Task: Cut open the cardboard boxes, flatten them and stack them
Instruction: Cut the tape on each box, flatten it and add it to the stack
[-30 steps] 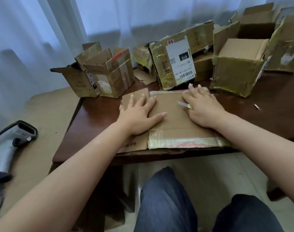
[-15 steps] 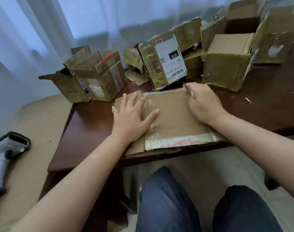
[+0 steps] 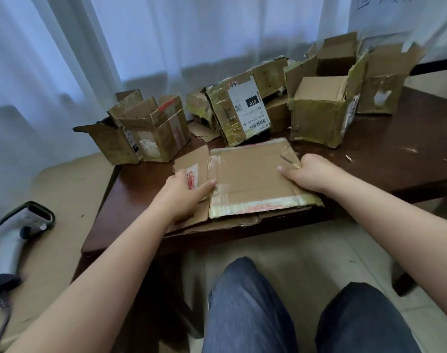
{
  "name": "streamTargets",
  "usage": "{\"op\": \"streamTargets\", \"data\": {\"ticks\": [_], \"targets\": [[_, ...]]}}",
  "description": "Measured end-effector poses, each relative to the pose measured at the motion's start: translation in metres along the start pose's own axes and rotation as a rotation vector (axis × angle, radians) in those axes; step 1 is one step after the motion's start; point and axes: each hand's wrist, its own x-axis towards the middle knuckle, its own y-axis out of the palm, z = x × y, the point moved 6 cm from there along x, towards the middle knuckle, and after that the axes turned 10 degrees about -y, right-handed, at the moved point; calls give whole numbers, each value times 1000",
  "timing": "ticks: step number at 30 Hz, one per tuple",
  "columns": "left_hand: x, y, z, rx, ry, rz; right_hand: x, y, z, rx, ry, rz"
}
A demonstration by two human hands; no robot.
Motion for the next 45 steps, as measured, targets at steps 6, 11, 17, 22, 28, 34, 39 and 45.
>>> {"op": "streamTargets", "data": {"ticks": [6, 11, 17, 22, 28, 34, 39, 45], "targets": [[-17, -15, 20, -132, -174, 111, -24, 4, -2, 359, 42, -39], [-35, -34, 3, -46, -86, -116, -38, -12, -11, 391, -1, -129], [-53, -69, -70, -173, 82, -311, -56, -86, -27, 347, -59, -372], [-74, -86, -170, -233, 351, -423, -75, -154, -73, 266, 81, -617], [-71, -65, -276, -493, 637, -223, -93, -201, -162, 97, 376, -780], [-39, -23, -370, -474, 607, -226, -87, -233, -185, 17, 132, -894], [-2, 17, -431, -534, 409, -98, -58, -215, -176, -203, -188, -531], [9, 41, -476, -796, 345, 265, -37, -236, -205, -535, -294, -856]]}}
